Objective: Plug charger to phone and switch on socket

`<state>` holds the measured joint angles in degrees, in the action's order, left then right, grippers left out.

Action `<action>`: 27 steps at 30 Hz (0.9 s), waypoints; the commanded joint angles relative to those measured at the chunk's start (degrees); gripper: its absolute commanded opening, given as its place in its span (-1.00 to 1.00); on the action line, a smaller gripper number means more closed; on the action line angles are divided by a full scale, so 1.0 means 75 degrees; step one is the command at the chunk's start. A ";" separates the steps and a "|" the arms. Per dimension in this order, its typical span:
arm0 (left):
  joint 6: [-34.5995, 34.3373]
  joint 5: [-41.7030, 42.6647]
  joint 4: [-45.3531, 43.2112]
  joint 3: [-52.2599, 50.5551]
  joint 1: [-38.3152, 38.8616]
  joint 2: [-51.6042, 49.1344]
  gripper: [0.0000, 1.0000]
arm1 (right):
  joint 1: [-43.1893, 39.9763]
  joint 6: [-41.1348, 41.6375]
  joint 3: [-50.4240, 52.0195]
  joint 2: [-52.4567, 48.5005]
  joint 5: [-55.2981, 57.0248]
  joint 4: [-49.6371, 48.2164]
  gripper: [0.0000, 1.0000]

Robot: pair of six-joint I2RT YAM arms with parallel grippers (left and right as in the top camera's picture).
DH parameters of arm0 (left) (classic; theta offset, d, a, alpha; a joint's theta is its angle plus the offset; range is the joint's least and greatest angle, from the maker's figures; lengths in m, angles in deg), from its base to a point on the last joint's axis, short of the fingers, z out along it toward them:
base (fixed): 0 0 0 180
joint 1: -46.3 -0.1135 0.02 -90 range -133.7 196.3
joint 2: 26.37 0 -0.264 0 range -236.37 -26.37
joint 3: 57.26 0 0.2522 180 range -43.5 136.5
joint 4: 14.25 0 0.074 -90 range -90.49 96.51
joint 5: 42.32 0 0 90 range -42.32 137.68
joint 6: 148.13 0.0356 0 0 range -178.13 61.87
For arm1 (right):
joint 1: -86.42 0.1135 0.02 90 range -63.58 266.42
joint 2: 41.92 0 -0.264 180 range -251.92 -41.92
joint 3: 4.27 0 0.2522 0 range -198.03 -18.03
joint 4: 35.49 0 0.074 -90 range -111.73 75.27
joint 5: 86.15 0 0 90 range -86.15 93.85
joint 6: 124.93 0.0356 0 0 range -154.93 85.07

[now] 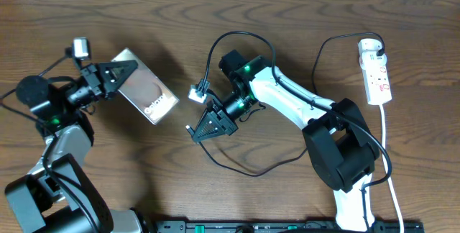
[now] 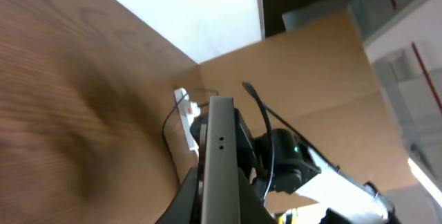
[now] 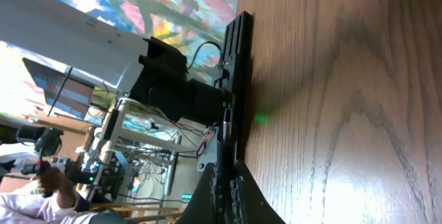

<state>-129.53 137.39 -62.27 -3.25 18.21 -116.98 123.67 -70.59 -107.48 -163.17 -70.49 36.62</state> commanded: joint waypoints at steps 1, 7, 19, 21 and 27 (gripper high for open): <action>0.0475 0.0047 -0.0067 0.0131 0.0323 0.0093 -0.86 | 0.0009 -0.0227 -0.0009 0.0023 -0.0533 -0.0058 -0.97; 0.0679 0.0047 -0.0067 0.0131 0.0647 0.0093 -0.86 | -0.0017 -0.0224 -0.0009 0.0023 -0.0938 -0.0321 -0.97; 0.0641 0.0044 -0.0067 0.0131 0.0697 0.0093 -0.86 | -0.0029 -0.0227 -0.0009 0.0023 -0.1256 -0.0516 -0.97; 0.0568 0.0044 -0.0067 0.0131 0.0729 0.0093 -0.86 | -0.0026 -0.0227 -0.0009 0.0023 -0.1259 -0.0530 -0.97; 0.0580 0.0044 -0.0073 0.0131 0.1037 0.0093 -0.86 | -0.0026 -0.0230 -0.0006 0.0023 -0.1250 -0.0603 -0.97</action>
<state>-125.18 137.39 -62.27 -3.25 24.65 -116.98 123.67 -70.81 -107.48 -163.17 -77.60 32.42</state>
